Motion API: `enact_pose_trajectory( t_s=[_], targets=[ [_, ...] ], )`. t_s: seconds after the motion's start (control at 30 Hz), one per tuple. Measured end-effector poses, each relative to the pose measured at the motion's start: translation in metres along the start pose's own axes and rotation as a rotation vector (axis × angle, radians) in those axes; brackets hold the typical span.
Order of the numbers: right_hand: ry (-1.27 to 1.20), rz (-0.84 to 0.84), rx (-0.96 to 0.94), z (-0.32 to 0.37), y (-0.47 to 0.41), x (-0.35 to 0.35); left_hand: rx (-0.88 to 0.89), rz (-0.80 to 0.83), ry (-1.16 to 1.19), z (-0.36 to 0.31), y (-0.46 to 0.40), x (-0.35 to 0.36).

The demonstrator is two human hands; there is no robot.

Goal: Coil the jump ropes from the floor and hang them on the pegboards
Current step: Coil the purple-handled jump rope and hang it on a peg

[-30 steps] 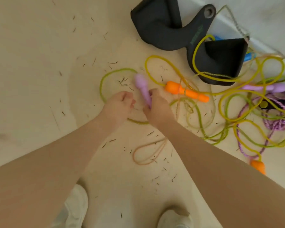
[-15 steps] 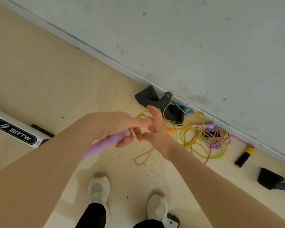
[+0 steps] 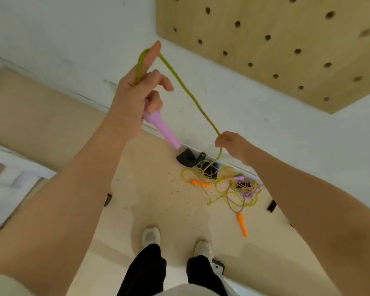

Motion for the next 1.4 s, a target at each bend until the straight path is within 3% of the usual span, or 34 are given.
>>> enact_pose_trajectory(
  t_s=[0.07,0.17,0.3,0.43,0.53,0.6,0.67,0.7,0.87,0.93,1.0,1.07,1.17,1.27,1.4],
  targets=[
    [-0.172,0.010,-0.051,0.030,0.035,-0.011,0.058,-0.014,-0.083,-0.038,0.000,-0.002],
    [-0.449,0.098,-0.088,0.090,0.095,-0.018,-0.015,0.011,-0.238,-0.068,0.009,0.006],
    [-0.874,0.400,-0.251,0.174,0.174,-0.027,-0.150,0.105,-0.408,-0.092,0.022,0.027],
    [-1.304,0.698,-0.435,0.236,0.248,-0.048,-0.117,0.268,-0.235,-0.130,0.036,0.063],
    [-1.410,0.747,-0.553,0.256,0.276,-0.059,-0.068,0.357,-0.215,-0.151,0.043,0.083],
    [-1.319,0.581,-0.616,0.254,0.279,-0.069,-0.036,0.340,-0.220,-0.159,0.046,0.087],
    [-1.050,0.293,-0.633,0.239,0.273,-0.074,0.004,0.281,-0.233,-0.166,0.047,0.086],
    [-0.906,0.240,-0.603,0.227,0.267,-0.069,0.031,0.238,-0.232,-0.170,0.047,0.085],
    [-0.408,0.637,-0.515,0.158,0.246,-0.013,0.148,-0.047,-0.102,-0.199,0.040,0.079],
    [-0.151,0.543,-0.483,0.130,0.232,-0.006,0.193,-0.222,-0.058,-0.210,0.039,0.068],
    [0.170,0.301,-0.443,0.102,0.215,-0.011,0.232,-0.364,-0.044,-0.218,0.043,0.057],
    [0.290,0.136,-0.425,0.083,0.206,-0.019,0.220,-0.404,-0.116,-0.217,0.050,0.052],
    [0.124,0.068,-0.417,0.080,0.209,-0.032,0.080,-0.324,-0.344,-0.200,0.066,0.057],
    [-0.311,0.093,-0.524,0.106,0.227,-0.052,-0.040,-0.270,-0.531,-0.189,0.083,0.063],
    [-1.028,0.368,-0.821,0.158,0.295,-0.102,-0.066,-0.323,-0.495,-0.187,0.100,0.067]
  ],
)
Point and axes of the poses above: each hand's wrist, its own y-axis away from the middle knuckle, its own x-axis out of the palm, z = x × y, the point moved 5 cm from there along -y, towards the middle knuckle, and after that the axes turned 10 degrees about x, right-handed, at the moved point
